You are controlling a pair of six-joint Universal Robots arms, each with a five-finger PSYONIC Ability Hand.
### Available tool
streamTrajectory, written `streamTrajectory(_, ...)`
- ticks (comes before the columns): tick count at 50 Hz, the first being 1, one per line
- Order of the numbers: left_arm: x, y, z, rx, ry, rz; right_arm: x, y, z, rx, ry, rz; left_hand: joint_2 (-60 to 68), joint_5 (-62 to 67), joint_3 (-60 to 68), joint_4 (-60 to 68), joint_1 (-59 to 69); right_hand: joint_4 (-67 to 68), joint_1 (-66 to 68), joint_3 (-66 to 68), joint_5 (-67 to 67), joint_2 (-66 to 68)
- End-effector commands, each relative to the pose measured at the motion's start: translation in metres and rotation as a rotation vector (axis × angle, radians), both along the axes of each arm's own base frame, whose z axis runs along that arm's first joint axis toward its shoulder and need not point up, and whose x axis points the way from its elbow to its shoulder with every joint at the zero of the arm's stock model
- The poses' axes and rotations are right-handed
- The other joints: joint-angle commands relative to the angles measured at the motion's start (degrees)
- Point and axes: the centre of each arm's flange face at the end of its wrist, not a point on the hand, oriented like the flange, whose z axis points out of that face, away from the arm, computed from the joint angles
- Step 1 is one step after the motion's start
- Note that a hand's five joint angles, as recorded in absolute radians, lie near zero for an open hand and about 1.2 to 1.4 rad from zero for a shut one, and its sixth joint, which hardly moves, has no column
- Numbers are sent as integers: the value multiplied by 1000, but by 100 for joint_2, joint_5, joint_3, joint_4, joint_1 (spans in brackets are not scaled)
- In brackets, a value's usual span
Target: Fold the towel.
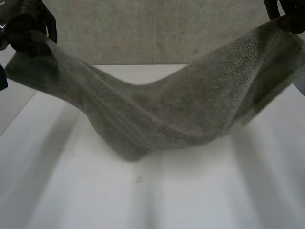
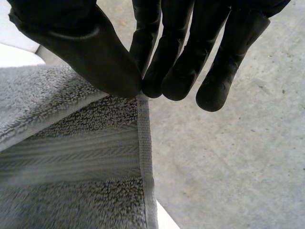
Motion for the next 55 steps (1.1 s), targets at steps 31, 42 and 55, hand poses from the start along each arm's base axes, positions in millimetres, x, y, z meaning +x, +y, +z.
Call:
streamTrajectory(31, -25, -103, 65, -307, 227, 56, 37, -90, 23, -317, -293, -37, 1032, 1160, 1036, 1030, 1223, 242, 444, 357, 263, 347)
streamTrajectory(42, -27, -107, -37, 56, 139, 78, 45, -88, -79, 44, -92, 16, 1032, 1160, 1036, 1030, 1223, 242, 444, 357, 263, 347)
streamTrajectory(55, -22, -80, -189, 403, -81, 79, 42, -71, -255, 500, 239, 71, 1032, 1160, 1036, 1030, 1223, 242, 444, 357, 263, 347)
